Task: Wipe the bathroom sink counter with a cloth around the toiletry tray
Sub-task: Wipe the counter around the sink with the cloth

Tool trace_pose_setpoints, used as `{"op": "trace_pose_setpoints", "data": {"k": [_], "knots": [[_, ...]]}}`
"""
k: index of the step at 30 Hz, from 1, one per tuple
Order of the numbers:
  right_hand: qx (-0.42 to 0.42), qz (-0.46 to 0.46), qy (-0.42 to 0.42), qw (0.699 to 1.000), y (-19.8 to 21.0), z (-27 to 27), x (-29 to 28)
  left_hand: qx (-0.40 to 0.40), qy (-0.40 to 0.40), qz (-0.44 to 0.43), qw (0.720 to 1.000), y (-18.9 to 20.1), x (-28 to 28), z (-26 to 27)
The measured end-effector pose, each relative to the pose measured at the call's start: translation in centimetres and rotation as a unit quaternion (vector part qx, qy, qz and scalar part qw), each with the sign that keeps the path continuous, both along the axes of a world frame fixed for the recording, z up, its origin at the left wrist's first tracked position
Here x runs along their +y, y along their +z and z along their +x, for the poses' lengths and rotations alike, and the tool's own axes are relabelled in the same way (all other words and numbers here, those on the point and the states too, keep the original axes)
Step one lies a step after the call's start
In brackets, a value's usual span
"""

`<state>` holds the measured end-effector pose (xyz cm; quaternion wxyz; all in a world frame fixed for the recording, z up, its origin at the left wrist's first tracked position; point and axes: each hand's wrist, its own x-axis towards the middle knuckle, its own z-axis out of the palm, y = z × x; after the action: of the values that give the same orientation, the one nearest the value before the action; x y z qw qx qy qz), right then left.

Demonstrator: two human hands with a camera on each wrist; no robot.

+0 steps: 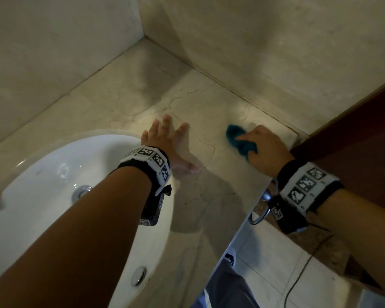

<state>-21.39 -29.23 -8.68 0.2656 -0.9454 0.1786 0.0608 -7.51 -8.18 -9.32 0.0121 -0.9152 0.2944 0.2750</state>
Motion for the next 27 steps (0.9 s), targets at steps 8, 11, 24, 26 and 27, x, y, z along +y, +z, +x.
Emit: {"op": "trace_pose_setpoints", "data": {"k": [8,11,24,26,27], "knots": [[-0.042,-0.001,0.023,0.999,-0.1,-0.6,1.0,0.0,-0.001,0.005,1.0,-0.2,0.1,0.1],[-0.058,-0.005,-0.039,0.998,-0.1,-0.1,0.9,-0.004,-0.002,0.0,1.0,-0.4,0.0,0.1],[-0.057,-0.033,-0.083,0.994,-1.4,-0.4,-0.4,0.003,0.001,-0.01,1.0,-0.5,0.1,0.4],[-0.049,-0.001,0.008,0.999,-1.2,-1.9,2.1,-0.003,-0.002,-0.006,1.0,-0.4,0.0,0.4],[-0.042,0.015,0.049,0.998,-1.2,-2.8,3.1,-0.008,-0.005,-0.003,1.0,-0.4,0.1,0.4]]}}
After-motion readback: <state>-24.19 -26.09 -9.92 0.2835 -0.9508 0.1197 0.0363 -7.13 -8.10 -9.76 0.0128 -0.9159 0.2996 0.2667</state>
